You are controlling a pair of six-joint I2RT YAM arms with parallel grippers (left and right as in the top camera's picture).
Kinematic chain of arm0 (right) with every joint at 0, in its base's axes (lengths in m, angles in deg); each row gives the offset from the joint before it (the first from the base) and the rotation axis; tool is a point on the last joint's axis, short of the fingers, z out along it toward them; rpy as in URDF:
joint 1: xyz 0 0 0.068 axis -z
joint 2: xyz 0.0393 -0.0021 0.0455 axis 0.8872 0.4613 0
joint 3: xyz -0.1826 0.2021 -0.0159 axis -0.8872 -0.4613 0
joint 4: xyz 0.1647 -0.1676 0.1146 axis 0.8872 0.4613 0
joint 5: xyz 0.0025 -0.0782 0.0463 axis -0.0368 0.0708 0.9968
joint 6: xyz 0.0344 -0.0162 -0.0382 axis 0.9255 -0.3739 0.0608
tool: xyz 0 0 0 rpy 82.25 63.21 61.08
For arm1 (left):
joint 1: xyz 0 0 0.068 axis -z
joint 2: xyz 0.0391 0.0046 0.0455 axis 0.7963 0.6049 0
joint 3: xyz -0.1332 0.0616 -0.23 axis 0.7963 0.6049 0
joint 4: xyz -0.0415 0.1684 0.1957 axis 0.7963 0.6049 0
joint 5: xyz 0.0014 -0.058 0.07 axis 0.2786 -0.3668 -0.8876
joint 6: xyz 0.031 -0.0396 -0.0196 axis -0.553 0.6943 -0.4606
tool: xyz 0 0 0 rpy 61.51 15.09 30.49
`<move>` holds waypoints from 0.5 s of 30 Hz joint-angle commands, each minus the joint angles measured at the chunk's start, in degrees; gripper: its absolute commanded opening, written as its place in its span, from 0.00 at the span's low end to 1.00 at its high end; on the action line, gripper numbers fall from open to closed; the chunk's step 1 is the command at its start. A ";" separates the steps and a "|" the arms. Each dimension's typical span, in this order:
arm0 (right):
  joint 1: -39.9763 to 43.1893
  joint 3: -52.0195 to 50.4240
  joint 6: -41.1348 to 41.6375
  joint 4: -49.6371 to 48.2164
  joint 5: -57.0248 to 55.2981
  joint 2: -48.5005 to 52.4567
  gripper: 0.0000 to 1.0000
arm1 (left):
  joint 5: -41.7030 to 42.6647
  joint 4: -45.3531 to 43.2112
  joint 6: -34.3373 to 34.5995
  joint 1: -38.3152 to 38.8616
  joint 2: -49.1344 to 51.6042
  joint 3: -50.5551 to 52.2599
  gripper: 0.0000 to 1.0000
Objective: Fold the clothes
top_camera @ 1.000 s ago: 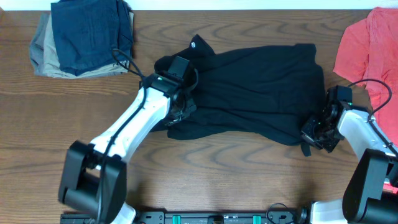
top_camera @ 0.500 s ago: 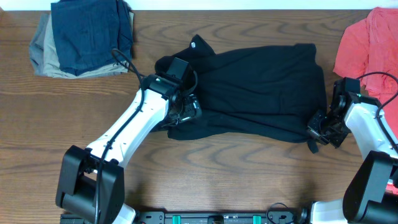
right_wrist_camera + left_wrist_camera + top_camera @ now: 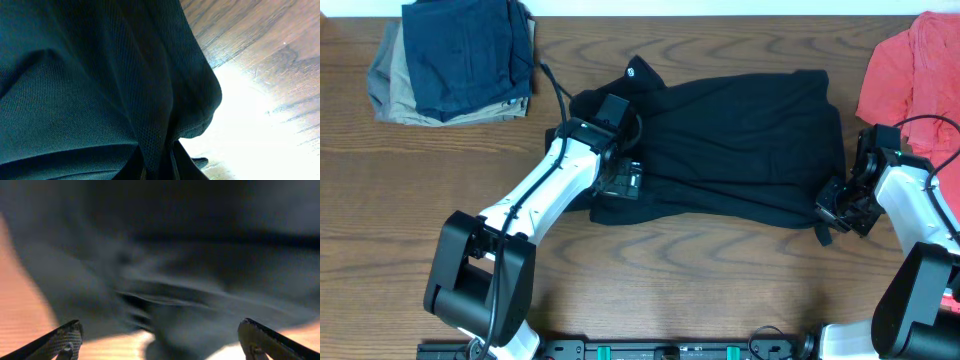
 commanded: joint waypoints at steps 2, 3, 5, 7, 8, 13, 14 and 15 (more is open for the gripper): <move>0.44 0.87 -2.05 0.31 -1.46 -1.09 0.11 | -10.16 0.22 -3.74 -2.54 0.42 0.11 0.99; 0.44 0.87 -2.12 0.39 -1.46 -1.09 0.12 | -9.11 0.55 -3.17 -3.41 0.42 0.11 0.99; 0.44 0.87 -2.10 0.39 -1.46 -1.09 0.12 | -4.22 0.79 -2.75 -5.29 0.46 0.13 0.99; 0.44 0.87 -2.08 0.24 -1.44 -1.09 0.12 | 2.40 1.01 -2.34 -6.97 0.50 0.13 0.99; 0.44 0.87 -2.08 0.15 -1.44 -1.09 0.13 | 5.84 1.11 -1.73 -7.76 0.59 0.13 1.00; 0.44 0.87 -2.08 0.20 -1.44 -1.09 0.13 | 10.14 1.70 0.28 -8.35 1.40 0.13 0.95; 0.44 0.87 -2.08 0.24 -1.44 -1.09 0.13 | 10.12 1.88 0.28 -8.07 1.77 0.13 0.96; 0.44 0.87 -2.08 0.28 -1.44 -1.09 0.14 | 10.14 1.95 0.28 -7.93 2.23 0.13 0.96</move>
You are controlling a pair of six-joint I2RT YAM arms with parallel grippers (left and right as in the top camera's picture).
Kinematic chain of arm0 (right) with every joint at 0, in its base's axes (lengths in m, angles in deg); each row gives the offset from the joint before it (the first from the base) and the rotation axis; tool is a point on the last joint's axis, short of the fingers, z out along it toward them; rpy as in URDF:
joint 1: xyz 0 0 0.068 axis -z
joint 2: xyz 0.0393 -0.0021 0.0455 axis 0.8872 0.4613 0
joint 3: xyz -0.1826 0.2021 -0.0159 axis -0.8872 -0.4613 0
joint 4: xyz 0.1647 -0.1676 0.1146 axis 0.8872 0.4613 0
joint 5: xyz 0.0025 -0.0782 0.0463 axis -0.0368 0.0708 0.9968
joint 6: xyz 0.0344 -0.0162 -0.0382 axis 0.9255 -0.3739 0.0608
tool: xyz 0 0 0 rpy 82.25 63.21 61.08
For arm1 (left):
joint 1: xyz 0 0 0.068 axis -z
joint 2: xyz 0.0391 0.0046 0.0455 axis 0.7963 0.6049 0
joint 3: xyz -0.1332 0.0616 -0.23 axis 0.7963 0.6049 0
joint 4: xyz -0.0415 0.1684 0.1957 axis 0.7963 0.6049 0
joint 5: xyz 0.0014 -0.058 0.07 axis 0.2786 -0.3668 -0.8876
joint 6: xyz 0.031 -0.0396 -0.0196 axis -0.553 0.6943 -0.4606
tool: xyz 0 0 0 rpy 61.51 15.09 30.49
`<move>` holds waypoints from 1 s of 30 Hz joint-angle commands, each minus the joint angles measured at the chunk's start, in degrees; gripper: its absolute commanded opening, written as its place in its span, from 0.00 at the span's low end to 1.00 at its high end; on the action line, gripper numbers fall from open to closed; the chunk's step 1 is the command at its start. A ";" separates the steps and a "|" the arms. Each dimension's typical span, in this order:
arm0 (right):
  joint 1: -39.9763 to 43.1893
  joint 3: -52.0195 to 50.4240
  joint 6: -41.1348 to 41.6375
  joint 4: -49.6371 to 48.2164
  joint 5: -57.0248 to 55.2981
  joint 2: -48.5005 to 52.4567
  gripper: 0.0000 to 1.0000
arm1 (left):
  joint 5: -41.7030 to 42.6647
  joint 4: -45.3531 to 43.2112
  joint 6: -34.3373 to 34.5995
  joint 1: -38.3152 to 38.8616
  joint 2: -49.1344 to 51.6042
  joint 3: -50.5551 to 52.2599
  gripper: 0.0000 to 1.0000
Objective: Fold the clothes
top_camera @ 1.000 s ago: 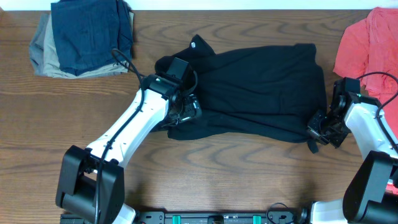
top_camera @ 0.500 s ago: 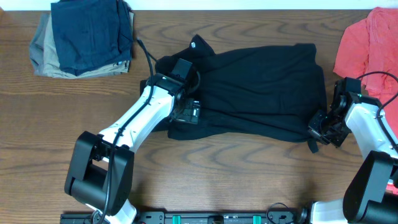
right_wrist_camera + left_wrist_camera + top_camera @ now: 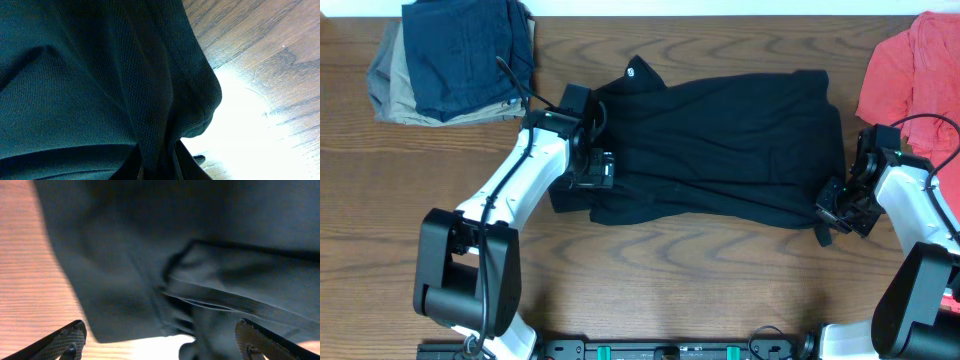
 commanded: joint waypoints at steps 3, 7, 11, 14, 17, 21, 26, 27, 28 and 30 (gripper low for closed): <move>0.44 0.87 -0.59 0.52 -1.20 -1.09 0.14 | 3.21 1.07 1.01 0.66 3.69 0.13 0.94; 0.44 0.87 -0.59 0.70 -1.20 -1.09 0.14 | 3.23 1.05 0.96 0.79 5.49 0.13 0.86; 0.44 0.87 -0.59 0.70 -1.20 -1.09 0.14 | 3.21 -0.20 0.96 0.81 5.79 0.13 0.85; 0.44 0.87 -0.59 0.72 -1.18 -1.09 0.14 | 3.23 -1.86 0.94 0.81 5.79 0.13 0.83; 0.44 0.87 -0.59 0.79 -1.20 -1.09 0.15 | 3.41 -2.86 0.94 0.94 5.79 0.13 0.75; 0.44 0.87 -0.59 0.76 -1.18 -1.09 0.15 | 3.69 -4.22 0.20 1.64 6.34 0.13 0.71; 0.44 0.87 -0.59 1.01 -1.18 -1.09 0.15 | 5.92 -5.53 -1.03 2.73 7.67 0.13 0.71; 0.44 0.87 -0.59 1.14 -1.18 -1.09 0.15 | 5.92 -5.73 -1.03 2.73 8.02 0.13 0.71; 0.44 0.87 -0.59 1.22 -1.18 -1.09 0.15 | 5.92 -5.92 -1.03 2.73 8.26 0.13 0.71; 0.44 0.87 -0.59 1.40 -1.20 -1.09 0.15 | 5.92 -6.34 -1.03 2.73 8.57 0.13 0.70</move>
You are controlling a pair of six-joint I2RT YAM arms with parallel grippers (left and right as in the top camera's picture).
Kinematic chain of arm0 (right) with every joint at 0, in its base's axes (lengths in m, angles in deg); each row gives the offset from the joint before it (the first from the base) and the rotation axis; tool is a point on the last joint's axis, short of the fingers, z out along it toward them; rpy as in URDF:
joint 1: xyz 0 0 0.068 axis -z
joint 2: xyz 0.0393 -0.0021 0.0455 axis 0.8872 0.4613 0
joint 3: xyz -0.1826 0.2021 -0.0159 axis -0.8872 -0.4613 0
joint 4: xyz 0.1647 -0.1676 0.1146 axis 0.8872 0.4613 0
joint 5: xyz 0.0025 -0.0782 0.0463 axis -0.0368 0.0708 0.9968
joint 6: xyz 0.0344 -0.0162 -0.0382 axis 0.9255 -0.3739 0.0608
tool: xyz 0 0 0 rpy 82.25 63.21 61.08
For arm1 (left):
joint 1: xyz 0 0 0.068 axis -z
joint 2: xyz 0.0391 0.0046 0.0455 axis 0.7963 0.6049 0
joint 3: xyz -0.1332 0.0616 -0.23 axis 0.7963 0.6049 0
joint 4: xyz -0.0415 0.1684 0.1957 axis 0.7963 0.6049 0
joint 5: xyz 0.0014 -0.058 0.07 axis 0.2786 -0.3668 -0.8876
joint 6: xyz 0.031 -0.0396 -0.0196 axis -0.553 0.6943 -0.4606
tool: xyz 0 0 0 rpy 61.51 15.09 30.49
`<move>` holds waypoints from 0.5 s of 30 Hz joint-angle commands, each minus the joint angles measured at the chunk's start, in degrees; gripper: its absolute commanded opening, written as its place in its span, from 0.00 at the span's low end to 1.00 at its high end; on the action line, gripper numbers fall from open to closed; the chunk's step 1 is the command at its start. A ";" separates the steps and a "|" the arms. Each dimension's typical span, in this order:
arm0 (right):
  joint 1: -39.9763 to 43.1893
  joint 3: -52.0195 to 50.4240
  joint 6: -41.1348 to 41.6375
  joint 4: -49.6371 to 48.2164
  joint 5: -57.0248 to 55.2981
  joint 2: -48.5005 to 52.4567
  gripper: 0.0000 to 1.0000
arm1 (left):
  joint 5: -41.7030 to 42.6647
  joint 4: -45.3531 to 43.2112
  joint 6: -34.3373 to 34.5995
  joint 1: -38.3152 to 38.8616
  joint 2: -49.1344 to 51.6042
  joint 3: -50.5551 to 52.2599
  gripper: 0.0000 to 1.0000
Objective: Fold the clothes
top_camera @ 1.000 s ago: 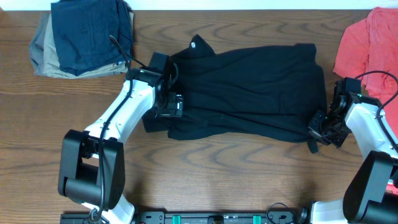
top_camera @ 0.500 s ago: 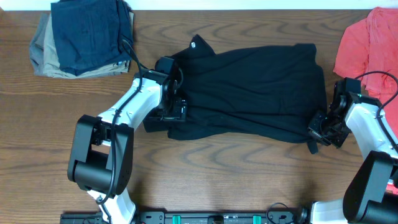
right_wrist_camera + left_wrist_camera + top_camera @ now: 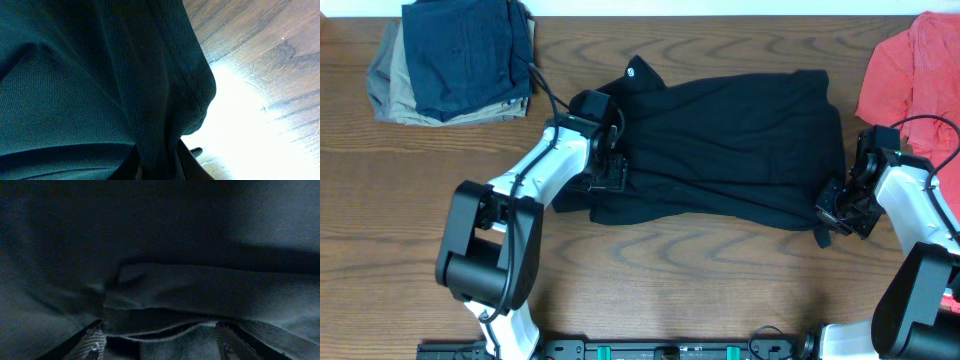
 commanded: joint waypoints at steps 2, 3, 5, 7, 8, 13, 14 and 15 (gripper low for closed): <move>0.44 0.85 -0.59 0.35 -1.22 -1.09 0.15 | 0.81 -0.44 -0.94 -0.13 1.07 0.13 0.69; 0.44 0.87 -0.59 0.37 -1.22 -1.09 0.15 | 0.81 -0.61 -0.94 -0.13 1.07 0.13 0.63; 0.44 0.87 -0.59 0.37 -1.22 -1.09 0.15 | 0.79 -0.68 -0.94 -0.13 1.07 0.11 0.49; 0.44 0.87 -0.59 0.39 -1.22 -1.09 0.15 | 0.76 -0.87 -0.94 -0.13 1.05 0.11 0.28; 0.44 0.87 -0.59 0.39 -1.22 -1.09 0.15 | 0.74 -1.07 -0.96 -0.13 1.05 0.11 0.14; 0.44 0.87 -0.61 0.44 -1.22 -1.09 0.19 | 0.72 -1.22 -0.92 -0.20 0.11 0.09 0.06; 0.44 0.87 -0.61 0.44 -1.22 -1.09 0.21 | 0.72 -1.07 -0.92 -0.20 -0.37 0.04 0.06; 0.44 0.87 -0.61 0.44 -1.22 -1.09 0.21 | 0.72 -0.81 -0.92 -0.20 -1.18 0.00 0.06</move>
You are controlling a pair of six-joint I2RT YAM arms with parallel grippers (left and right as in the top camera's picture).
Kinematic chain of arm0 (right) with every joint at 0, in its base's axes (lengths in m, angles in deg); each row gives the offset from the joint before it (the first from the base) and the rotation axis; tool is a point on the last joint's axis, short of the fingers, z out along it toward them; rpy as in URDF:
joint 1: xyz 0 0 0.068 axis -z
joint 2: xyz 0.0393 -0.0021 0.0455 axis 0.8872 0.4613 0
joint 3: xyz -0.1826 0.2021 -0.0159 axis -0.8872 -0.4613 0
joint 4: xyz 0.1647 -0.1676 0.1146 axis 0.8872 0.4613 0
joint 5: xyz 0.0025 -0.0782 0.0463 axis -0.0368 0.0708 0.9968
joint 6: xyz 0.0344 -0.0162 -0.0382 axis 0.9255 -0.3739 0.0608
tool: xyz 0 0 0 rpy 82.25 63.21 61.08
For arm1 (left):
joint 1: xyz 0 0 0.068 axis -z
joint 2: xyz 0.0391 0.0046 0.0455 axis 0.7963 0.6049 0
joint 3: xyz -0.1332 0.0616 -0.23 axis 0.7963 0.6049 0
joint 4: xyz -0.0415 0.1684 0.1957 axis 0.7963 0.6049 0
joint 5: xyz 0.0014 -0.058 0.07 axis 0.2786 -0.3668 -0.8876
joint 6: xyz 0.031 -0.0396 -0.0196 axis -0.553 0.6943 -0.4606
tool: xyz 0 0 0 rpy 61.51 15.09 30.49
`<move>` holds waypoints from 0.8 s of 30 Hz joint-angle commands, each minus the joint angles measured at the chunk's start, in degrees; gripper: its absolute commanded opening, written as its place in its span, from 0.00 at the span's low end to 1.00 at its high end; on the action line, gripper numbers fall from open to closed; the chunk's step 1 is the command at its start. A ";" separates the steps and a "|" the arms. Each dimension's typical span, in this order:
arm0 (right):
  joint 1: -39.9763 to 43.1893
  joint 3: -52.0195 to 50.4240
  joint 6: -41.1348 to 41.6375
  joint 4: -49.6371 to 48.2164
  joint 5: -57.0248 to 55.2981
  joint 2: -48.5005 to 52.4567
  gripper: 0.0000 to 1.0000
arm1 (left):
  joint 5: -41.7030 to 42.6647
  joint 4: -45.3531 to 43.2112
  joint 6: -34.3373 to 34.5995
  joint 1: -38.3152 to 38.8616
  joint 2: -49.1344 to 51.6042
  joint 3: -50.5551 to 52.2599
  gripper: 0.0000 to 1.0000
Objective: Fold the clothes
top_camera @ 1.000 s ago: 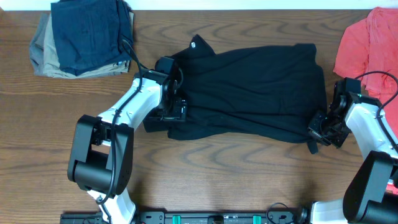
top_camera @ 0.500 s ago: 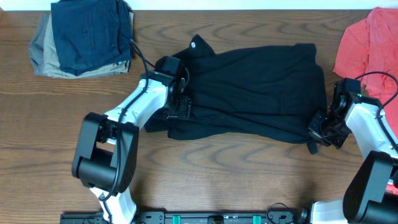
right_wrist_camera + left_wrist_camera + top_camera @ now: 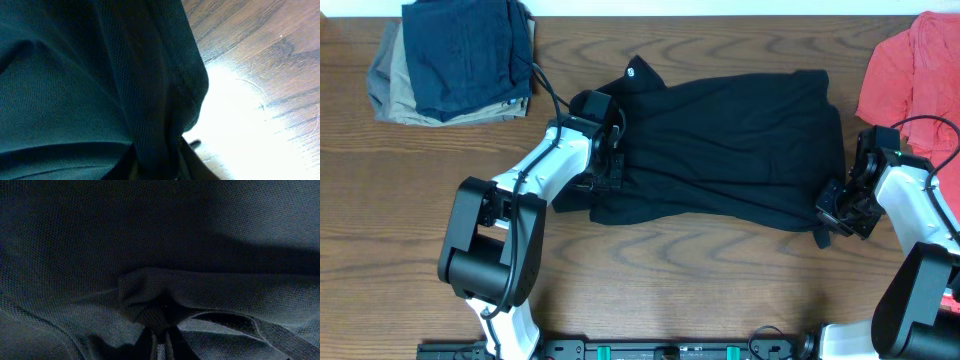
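A black garment (image 3: 730, 140) lies spread across the middle of the wooden table (image 3: 650, 270). My left gripper (image 3: 605, 172) is at the garment's left end, shut on a bunched fold of the black cloth (image 3: 150, 305). At the lower right corner my right gripper (image 3: 835, 210) is shut on a pinch of the same cloth (image 3: 160, 135), with bright tabletop showing beside it. Dark fabric fills both wrist views.
A folded stack with a navy piece (image 3: 465, 50) on a tan one (image 3: 395, 85) sits at the back left. A red garment (image 3: 915, 70) is heaped at the back right edge. A black cable (image 3: 545, 80) runs from the left arm.
My left gripper has shut on a fold of the black cloth at the garment's left end; before, its fingers stood apart around that fold. The right gripper keeps its hold.
My left gripper stood open over the garment's left part, then lay further left near the edge, then back on the left end with its fingers around a fold, and now it is shut on it. The right gripper stayed shut on the lower right corner throughout.
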 commanded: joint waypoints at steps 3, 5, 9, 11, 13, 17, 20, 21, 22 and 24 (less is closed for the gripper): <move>0.44 0.87 -0.46 0.11 -0.94 -1.09 0.22 | 0.26 1.36 -0.50 -0.20 -4.22 0.00 0.06; 0.44 0.87 -0.46 0.11 -0.94 -1.09 0.21 | 0.26 2.16 -0.48 -0.20 -6.29 0.00 0.06; 0.44 0.87 -0.46 0.11 -0.94 -1.09 0.21 | 0.26 3.48 -0.31 -0.20 -10.16 0.00 0.06; 0.44 0.87 -0.46 0.11 -0.94 -1.09 0.22 | 0.26 4.11 -0.28 -0.17 -12.04 0.00 0.06; 0.44 0.87 -0.48 0.31 -0.94 -1.09 0.25 | 0.26 4.68 -0.28 -0.20 -13.35 0.00 0.06; 0.55 0.87 -1.68 1.38 -0.94 -1.09 0.93 | 0.26 6.29 -0.31 -0.20 -14.80 0.00 0.06; 0.74 0.87 -1.99 3.17 -0.94 -1.09 0.99 | 0.26 7.37 -0.31 -0.20 -14.75 0.02 0.07; 0.87 0.87 -1.99 3.76 -0.79 -1.09 0.99 | 0.26 7.52 -0.31 -0.20 -14.75 0.02 0.06; 1.05 0.87 -1.99 4.50 -0.55 -1.09 0.99 | 0.26 7.56 -0.31 -0.20 -14.75 0.02 0.06; 1.29 0.87 -1.99 6.08 -0.39 -1.09 0.99 | 0.26 7.54 -0.31 -0.20 -14.75 0.02 0.06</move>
